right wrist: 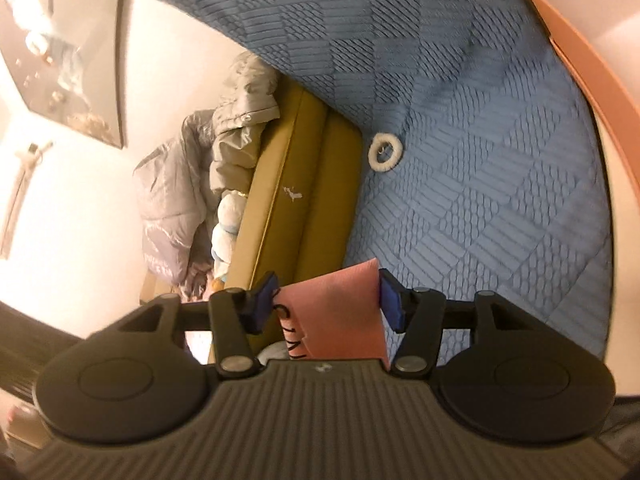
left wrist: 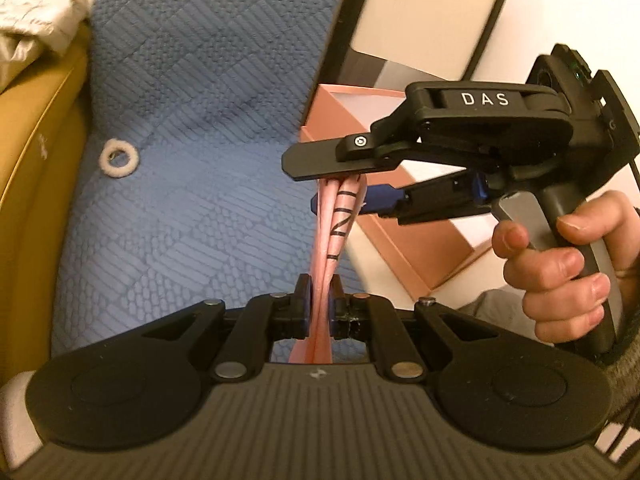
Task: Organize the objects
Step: 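Lift the folded pink strip upright with the left tool, then grasp the white fuzzy hair tie from the seat with the right tool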
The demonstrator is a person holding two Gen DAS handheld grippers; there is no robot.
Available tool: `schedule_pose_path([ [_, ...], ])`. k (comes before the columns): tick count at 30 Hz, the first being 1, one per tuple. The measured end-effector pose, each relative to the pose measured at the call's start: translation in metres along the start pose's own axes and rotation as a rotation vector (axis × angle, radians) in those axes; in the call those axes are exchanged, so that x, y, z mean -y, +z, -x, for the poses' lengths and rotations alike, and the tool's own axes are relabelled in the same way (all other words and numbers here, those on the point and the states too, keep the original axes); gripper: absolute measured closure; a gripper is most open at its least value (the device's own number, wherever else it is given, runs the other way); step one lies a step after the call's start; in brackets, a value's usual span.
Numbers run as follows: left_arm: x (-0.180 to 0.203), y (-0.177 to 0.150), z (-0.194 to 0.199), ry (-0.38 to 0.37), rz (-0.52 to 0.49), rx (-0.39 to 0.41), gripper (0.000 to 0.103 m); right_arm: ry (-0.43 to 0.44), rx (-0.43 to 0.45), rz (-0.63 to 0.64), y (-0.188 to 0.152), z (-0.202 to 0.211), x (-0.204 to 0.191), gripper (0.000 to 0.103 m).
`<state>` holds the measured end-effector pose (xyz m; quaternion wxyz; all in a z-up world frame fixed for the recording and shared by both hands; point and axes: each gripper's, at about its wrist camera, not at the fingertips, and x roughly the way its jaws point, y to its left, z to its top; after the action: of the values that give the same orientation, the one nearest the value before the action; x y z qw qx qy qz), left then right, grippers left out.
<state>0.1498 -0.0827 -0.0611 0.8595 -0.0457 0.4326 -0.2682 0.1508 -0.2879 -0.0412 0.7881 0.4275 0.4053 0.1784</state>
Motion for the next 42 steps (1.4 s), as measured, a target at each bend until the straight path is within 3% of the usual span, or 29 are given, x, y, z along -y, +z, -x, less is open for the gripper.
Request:
schedule_pose_path([
  [7,-0.027,-0.008,-0.013,0.014,0.084,0.009,0.093,-0.053,-0.035,-0.02,0.004,-0.027,0.001,0.046],
  [10,-0.044,-0.009,-0.018,0.048,0.139,0.014,0.093,-0.082,-0.061,0.051,0.015,-0.042,-0.008,0.046],
  [16,-0.077,-0.016,-0.032,0.09,0.235,-0.005,0.094,-0.078,-0.021,0.158,0.055,-0.07,-0.023,0.039],
  [24,-0.098,-0.019,-0.05,0.13,0.325,0.009,0.094,-0.281,-0.051,0.359,0.094,-0.151,-0.016,0.039],
  [32,-0.112,-0.013,-0.059,0.159,0.335,0.027,0.094,-0.353,-0.03,0.428,0.123,-0.226,0.01,0.039],
  [38,-0.111,-0.013,-0.062,0.181,0.315,0.031,0.094,-0.352,-0.048,0.471,0.135,-0.271,0.022,0.046],
  [40,-0.109,-0.013,-0.059,0.189,0.317,0.036,0.094,-0.353,-0.064,0.487,0.138,-0.282,0.025,0.058],
  [42,-0.11,-0.014,-0.059,0.196,0.319,0.042,0.094,-0.35,-0.063,0.508,0.139,-0.289,0.026,0.062],
])
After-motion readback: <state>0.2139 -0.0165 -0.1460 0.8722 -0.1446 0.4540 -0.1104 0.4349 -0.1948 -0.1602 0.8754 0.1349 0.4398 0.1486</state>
